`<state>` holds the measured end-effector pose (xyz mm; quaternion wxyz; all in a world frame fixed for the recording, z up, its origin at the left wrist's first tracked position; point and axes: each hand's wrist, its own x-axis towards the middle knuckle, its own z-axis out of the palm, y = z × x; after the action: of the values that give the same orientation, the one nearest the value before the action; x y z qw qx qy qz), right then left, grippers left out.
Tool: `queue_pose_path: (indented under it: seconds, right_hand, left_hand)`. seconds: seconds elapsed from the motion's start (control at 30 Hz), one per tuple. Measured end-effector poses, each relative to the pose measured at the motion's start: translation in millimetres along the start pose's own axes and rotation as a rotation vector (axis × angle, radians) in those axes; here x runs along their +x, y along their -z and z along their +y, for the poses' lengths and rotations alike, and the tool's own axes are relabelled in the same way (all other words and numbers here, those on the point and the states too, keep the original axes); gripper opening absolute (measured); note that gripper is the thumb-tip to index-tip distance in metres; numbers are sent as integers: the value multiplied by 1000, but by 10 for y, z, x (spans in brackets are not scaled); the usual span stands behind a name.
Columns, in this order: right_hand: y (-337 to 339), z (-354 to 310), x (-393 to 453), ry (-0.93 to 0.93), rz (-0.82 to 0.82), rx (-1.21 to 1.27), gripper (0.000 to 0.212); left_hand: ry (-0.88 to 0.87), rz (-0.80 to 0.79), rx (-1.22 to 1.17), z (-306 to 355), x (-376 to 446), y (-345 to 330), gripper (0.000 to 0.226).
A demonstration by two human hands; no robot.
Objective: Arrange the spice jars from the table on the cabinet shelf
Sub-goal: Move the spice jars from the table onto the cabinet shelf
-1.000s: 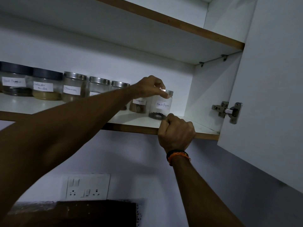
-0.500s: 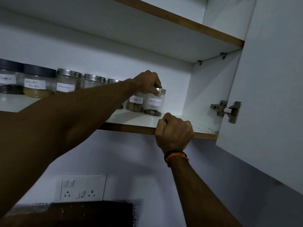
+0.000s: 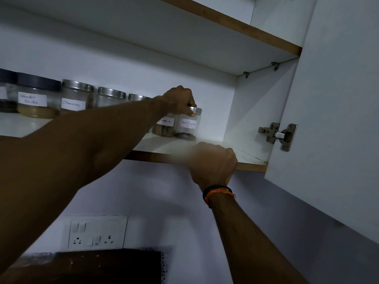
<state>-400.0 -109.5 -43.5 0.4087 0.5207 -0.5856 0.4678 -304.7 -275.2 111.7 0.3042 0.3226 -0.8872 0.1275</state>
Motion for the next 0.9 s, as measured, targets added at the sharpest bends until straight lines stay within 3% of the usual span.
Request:
queue_pose_path:
  seconds: [0.73,0.9]
  right_hand:
    - [-17,6,-2,-29,-28,-1,49]
    - [28,-11,11,-44,-101,-19,50]
  left_hand:
    - [20,-17,29,-7,60,-51,40]
    - [39,2,-4,151,-41,111,57]
